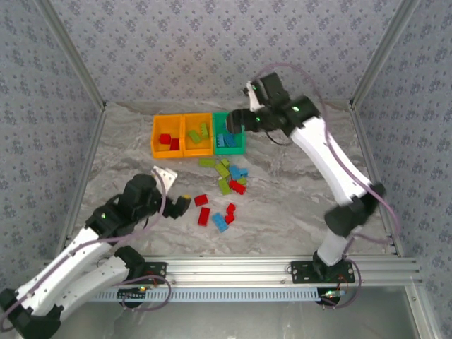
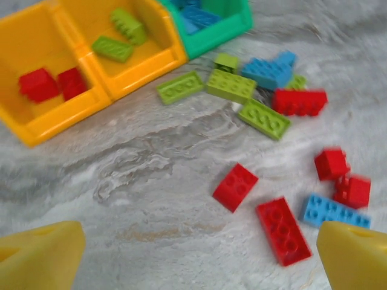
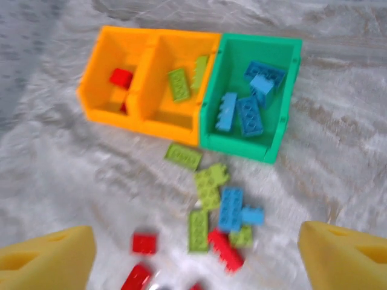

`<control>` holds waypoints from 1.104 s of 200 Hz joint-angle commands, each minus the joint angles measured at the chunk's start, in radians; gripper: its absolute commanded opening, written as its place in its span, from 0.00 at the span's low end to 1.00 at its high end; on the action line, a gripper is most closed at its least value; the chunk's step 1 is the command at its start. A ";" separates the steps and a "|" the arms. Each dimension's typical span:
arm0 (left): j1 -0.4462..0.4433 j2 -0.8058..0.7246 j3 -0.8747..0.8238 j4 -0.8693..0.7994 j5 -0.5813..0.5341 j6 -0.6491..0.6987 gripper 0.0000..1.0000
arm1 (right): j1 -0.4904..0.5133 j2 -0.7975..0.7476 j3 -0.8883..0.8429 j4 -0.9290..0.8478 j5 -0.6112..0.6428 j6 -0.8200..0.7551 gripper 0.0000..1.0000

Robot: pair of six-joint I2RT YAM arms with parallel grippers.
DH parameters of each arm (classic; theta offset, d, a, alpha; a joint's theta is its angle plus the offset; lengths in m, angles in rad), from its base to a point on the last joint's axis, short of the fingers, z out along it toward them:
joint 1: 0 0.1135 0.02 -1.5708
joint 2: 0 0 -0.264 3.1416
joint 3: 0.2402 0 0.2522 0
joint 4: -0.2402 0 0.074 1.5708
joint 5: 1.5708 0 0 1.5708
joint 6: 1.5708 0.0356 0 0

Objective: Sort the legos into containers by color

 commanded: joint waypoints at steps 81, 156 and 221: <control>-0.009 0.542 0.147 -0.017 0.121 -0.505 0.96 | 0.226 -0.626 -0.659 -0.162 0.021 0.251 1.00; -0.076 0.846 0.253 0.038 0.075 -0.532 0.99 | 0.230 -0.614 -0.592 -0.164 0.049 0.238 1.00; -0.057 0.952 0.183 0.094 0.027 -0.535 0.83 | 0.242 -0.628 -0.612 -0.158 0.047 0.265 1.00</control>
